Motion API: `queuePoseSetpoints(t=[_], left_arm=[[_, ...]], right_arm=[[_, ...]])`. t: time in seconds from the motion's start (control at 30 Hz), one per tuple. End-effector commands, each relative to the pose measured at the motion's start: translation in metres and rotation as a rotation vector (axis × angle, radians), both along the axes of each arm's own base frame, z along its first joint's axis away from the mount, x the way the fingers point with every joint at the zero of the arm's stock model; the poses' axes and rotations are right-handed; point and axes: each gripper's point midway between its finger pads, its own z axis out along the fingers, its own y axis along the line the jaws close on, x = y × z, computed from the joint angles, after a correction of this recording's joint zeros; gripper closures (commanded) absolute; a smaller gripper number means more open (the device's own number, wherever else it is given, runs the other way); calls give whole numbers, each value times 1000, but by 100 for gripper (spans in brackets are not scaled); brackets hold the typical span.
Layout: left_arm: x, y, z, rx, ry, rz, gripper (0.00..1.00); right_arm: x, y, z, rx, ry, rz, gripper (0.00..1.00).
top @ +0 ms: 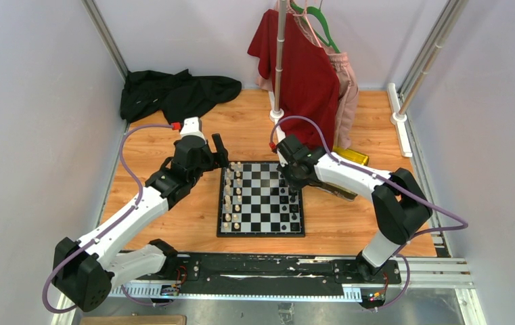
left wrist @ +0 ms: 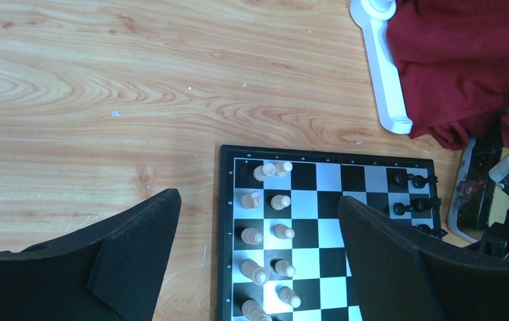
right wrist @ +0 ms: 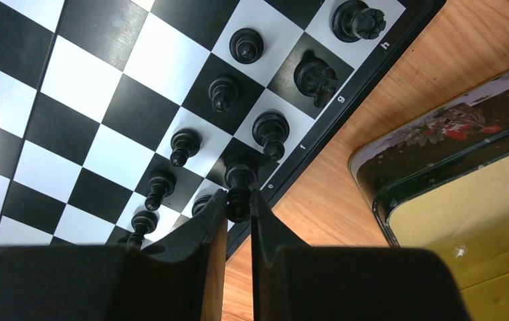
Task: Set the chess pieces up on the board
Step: Place the chess piece on the chessboard.
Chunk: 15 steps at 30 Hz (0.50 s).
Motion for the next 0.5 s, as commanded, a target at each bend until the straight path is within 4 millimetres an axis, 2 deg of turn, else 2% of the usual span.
queuePoseSetpoints(t=[0.0, 0.47], left_arm=[[5, 2, 0, 9, -17, 4, 6], [8, 2, -2, 17, -11, 4, 3]], right_arm=[[4, -8, -8, -20, -1, -20, 100], [5, -8, -14, -21, 17, -17, 93]])
